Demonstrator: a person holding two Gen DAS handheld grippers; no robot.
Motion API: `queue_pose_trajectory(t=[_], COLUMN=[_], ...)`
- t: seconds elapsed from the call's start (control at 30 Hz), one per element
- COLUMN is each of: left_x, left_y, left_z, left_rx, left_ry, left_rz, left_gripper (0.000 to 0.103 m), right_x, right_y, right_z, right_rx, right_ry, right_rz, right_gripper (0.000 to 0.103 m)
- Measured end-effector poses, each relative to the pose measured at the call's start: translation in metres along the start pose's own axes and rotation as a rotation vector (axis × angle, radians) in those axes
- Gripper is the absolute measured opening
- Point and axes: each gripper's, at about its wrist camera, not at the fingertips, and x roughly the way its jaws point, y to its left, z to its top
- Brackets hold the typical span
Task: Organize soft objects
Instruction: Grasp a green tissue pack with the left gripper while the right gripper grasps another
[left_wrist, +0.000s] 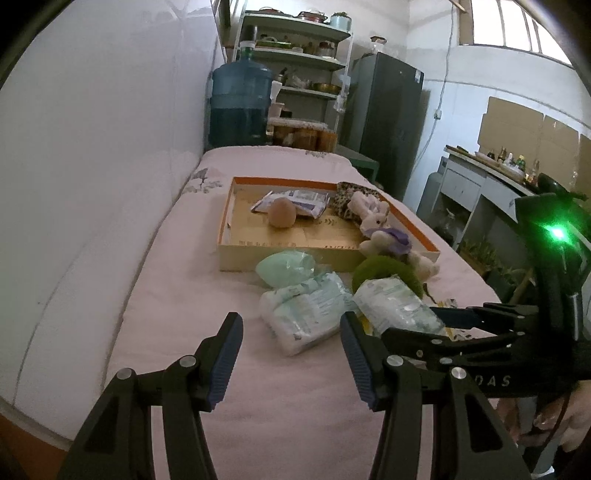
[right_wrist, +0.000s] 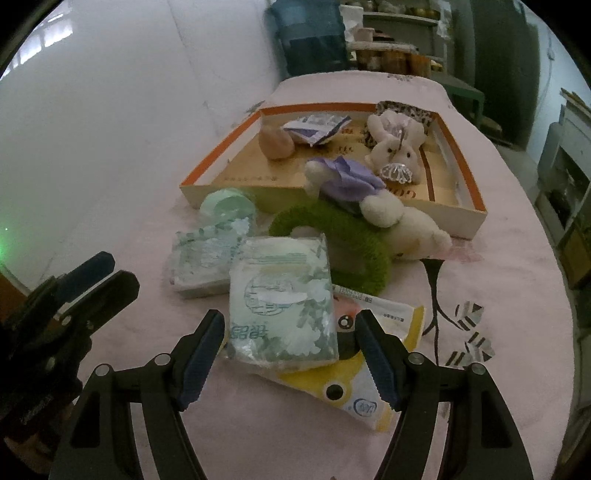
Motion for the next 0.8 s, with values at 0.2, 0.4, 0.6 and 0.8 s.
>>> queue_pose_trajectory(t=[0.2,0.4,0.6,0.8], left_x=[0.020,0.049,0.064,0.084], left_y=[-0.001,0.007,0.015,0.018], left_z=[0.002,0.004,0.005,0.009], left_rx=[0.046,0.039,-0.021,-0.093], left_ry=[0.035,0.139,0.165,0.218], left_rz=[-0.019,-0.097,-0.118,-0.178], left_gripper=[0.054,0.054,0.055,0.061], right_x=[-0.002,-0.013,-0.023,-0.021], right_y=[-0.003,-0.006,-0.006,-0.006], right_z=[-0.001,-0.003,-0.001,-0.002], right_rx=[-0.010,-0.008,0.003,0.021], right_ry=[-0.018,-0.046,-0.074,-0.066], right_rz=[-0.005,0.018,0.043,0.061], right_gripper=[0.053,0.053,0.053,0.053])
